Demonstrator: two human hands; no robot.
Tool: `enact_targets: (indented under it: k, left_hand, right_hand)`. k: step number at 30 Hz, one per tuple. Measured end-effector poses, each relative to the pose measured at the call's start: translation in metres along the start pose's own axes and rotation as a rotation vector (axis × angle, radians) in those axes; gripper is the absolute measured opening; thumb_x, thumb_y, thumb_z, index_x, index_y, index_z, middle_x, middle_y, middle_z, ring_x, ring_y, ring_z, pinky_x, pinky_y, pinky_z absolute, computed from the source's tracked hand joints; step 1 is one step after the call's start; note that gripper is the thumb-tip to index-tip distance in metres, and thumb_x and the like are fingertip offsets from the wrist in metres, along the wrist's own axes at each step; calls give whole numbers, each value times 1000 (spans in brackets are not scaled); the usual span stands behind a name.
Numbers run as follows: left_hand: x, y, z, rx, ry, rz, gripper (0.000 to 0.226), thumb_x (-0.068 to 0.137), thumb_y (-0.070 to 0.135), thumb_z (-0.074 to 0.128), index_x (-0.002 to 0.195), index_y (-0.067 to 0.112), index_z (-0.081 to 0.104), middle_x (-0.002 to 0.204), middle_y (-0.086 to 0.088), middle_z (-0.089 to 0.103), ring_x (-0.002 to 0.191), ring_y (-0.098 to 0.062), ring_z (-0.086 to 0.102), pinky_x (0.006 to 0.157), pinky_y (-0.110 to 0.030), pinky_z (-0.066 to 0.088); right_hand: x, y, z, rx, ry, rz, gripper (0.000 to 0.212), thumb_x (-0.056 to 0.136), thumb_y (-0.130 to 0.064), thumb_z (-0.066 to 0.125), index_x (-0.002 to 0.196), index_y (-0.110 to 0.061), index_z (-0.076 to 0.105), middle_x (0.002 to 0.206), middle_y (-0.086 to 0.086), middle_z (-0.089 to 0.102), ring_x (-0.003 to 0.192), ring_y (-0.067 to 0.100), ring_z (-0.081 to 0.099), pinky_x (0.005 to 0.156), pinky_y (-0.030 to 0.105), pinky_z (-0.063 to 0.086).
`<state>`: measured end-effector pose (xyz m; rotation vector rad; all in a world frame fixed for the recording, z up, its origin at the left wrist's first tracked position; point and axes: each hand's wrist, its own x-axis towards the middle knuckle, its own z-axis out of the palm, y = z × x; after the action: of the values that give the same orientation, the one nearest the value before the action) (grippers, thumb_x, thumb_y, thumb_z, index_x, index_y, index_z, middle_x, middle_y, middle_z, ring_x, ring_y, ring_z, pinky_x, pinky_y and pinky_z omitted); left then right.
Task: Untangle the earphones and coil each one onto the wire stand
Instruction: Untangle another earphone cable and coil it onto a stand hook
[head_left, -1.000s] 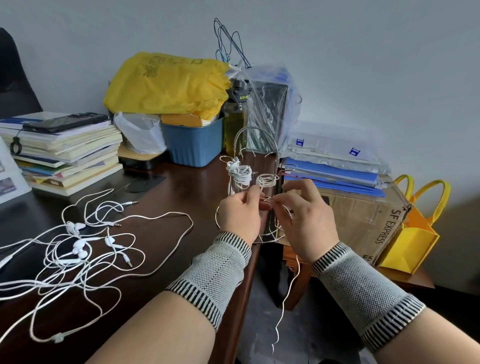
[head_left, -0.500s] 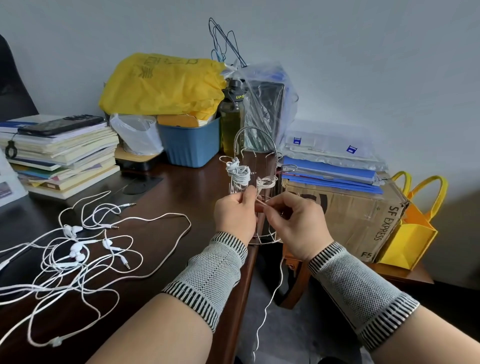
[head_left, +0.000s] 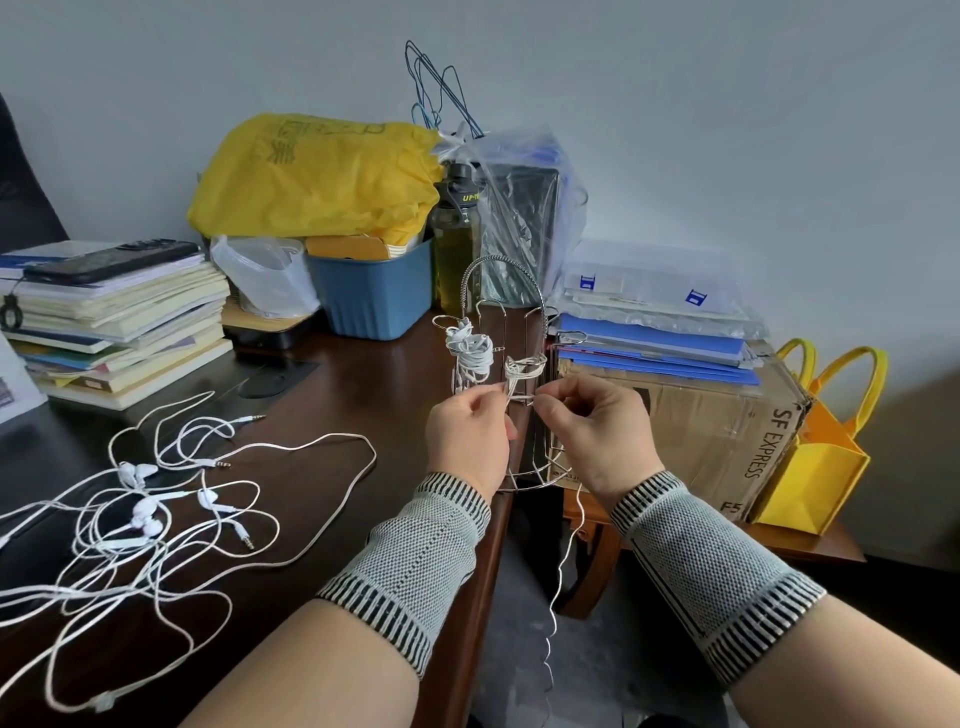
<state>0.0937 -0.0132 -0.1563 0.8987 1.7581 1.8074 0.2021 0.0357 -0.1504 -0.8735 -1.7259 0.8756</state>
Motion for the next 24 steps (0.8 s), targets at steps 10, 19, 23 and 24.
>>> enact_targets:
  k: [10, 19, 23, 24]
  left_hand:
    - [-1, 0, -3, 83, -29, 45, 25, 92, 7, 53, 106, 10, 74, 81, -6, 72, 57, -11, 69, 59, -33, 61]
    - [-4, 4, -5, 363, 9, 164, 26, 88, 21, 63, 111, 15, 74, 102, 2, 73, 91, -12, 66, 81, -20, 50]
    - [-6, 8, -5, 409, -7, 151, 20, 92, 23, 55, 85, 24, 73, 72, 12, 68, 62, -2, 57, 54, -8, 39]
    - [-6, 8, -5, 403, -2, 141, 25, 92, 23, 53, 73, 25, 69, 58, 12, 62, 54, -3, 54, 49, -10, 38]
  right_hand:
    - [-5, -6, 1, 19, -93, 30, 14, 84, -10, 68, 71, -14, 70, 63, -6, 67, 55, -2, 56, 57, 14, 47]
    - [-10, -8, -1, -70, -140, -34, 17, 85, -10, 67, 69, -17, 66, 55, -8, 63, 47, 0, 52, 50, 16, 45]
    - [-11, -6, -1, -118, -129, -42, 20, 83, -11, 67, 66, -21, 64, 54, -9, 63, 48, 1, 54, 50, 16, 46]
    - [-11, -6, -2, -129, -121, -43, 21, 83, -12, 67, 65, -22, 63, 52, -12, 62, 48, 0, 53, 50, 14, 45]
